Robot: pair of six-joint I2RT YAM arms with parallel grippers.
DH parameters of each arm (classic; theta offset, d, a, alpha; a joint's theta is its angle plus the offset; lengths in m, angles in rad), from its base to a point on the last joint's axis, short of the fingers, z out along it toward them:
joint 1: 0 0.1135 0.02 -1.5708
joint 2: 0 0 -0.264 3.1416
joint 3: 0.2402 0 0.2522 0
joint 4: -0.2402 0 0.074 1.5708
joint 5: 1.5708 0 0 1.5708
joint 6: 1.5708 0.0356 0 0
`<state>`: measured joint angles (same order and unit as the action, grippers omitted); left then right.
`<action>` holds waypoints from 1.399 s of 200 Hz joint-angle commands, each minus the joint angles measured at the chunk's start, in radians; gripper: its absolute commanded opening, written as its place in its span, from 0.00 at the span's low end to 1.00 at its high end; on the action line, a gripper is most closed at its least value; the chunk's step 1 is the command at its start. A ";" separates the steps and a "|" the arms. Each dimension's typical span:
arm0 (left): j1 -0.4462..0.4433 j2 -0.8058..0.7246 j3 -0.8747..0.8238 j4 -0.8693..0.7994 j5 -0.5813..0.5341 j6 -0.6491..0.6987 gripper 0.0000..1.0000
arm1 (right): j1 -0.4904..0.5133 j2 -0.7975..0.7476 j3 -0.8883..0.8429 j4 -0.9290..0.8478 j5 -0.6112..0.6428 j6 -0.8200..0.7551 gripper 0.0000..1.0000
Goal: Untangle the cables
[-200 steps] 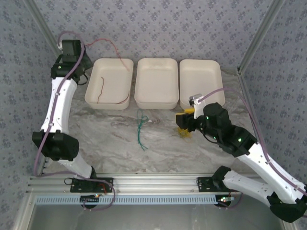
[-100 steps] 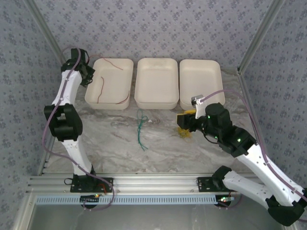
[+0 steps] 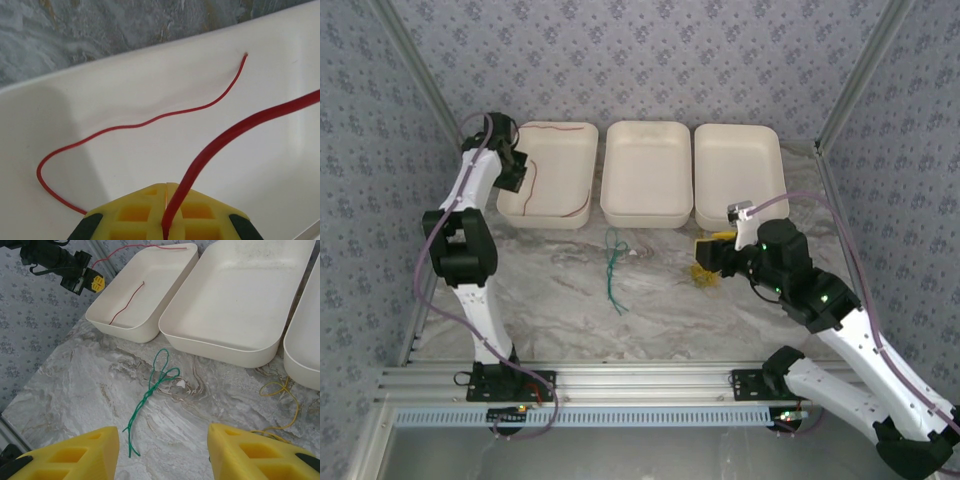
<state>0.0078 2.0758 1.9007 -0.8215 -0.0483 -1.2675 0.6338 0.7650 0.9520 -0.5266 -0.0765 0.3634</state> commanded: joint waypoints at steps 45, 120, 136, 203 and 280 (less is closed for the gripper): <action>-0.035 -0.011 -0.061 -0.004 0.046 -0.093 0.31 | -0.022 -0.038 -0.014 -0.019 -0.024 0.015 0.52; -0.052 -0.190 -0.179 0.042 0.111 -0.092 0.94 | -0.033 -0.043 -0.022 0.003 -0.044 0.035 0.52; -0.058 -0.246 -0.174 0.030 0.081 -0.053 0.89 | -0.033 -0.043 -0.025 0.004 -0.045 0.044 0.52; -0.249 -0.592 -0.391 0.089 -0.023 0.439 0.63 | -0.031 -0.028 -0.100 0.043 -0.111 0.163 0.51; -0.835 -0.633 -1.013 0.355 -0.047 0.262 0.53 | 0.077 -0.003 -0.369 0.244 -0.134 0.385 0.49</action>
<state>-0.6941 1.3956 0.9344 -0.5179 -0.0204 -0.9096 0.6674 0.7685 0.6090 -0.3622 -0.2173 0.6697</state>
